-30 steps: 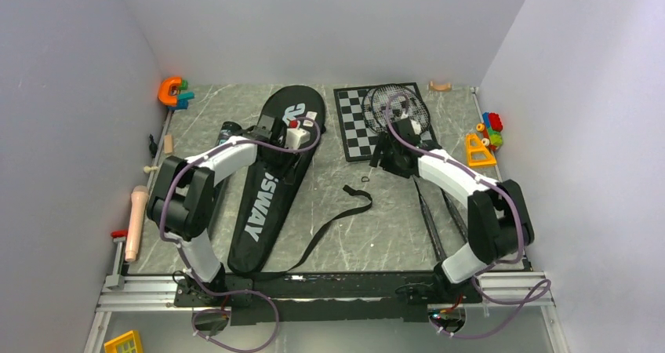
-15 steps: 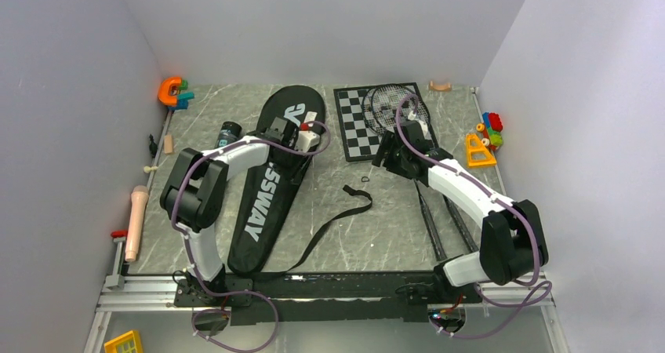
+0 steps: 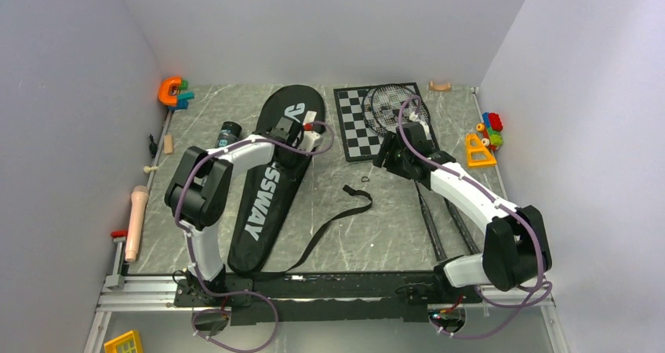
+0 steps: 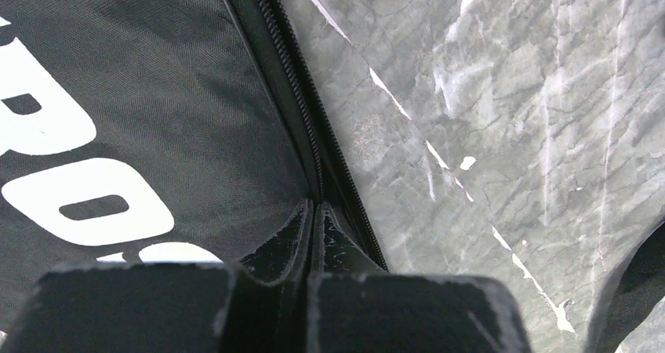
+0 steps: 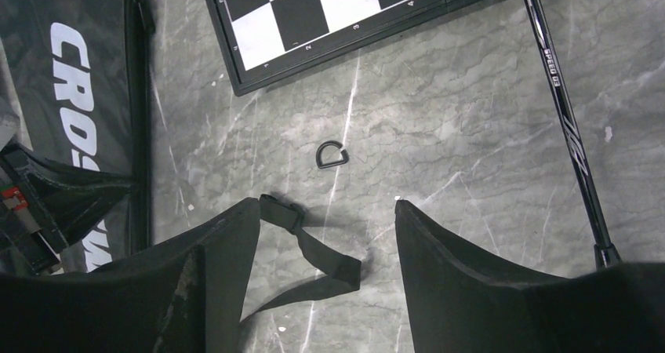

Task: Pack up the badminton gear

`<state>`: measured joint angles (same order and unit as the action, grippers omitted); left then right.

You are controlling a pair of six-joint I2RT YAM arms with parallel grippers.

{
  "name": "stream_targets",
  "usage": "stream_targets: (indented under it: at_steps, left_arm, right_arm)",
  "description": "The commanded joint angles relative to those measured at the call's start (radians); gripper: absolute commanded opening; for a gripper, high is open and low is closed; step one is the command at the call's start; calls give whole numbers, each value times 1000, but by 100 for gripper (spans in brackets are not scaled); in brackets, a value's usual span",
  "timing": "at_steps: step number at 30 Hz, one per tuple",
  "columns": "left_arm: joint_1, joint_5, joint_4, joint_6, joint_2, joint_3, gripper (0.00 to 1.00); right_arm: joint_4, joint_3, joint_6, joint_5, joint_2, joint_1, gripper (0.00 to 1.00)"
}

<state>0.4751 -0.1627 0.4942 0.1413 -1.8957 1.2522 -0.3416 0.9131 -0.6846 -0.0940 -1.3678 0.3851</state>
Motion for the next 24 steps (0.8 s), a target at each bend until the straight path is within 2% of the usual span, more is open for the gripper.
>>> stream_targets:
  at_steps: [1,10,19,22,24]
  left_arm:
    - [4,41,23,7,66,39,0]
    - [-10,-6,116,-5,283,110,0]
    - [-25,-65,160,-26,342,97,0]
    - [-32,-81,162,-38,350,94,0]
    - [-40,-94,161,-45,358,91,0]
  right_arm:
    - [55,-11,-17,24,33,-1,67]
    - [146,6,-59,89,-44,29,64]
    - [219,100,-117,150,-156,101,71]
    - [132,170,-97,86,-169,84,75]
    - [84,199,-77,51,-161,23,77]
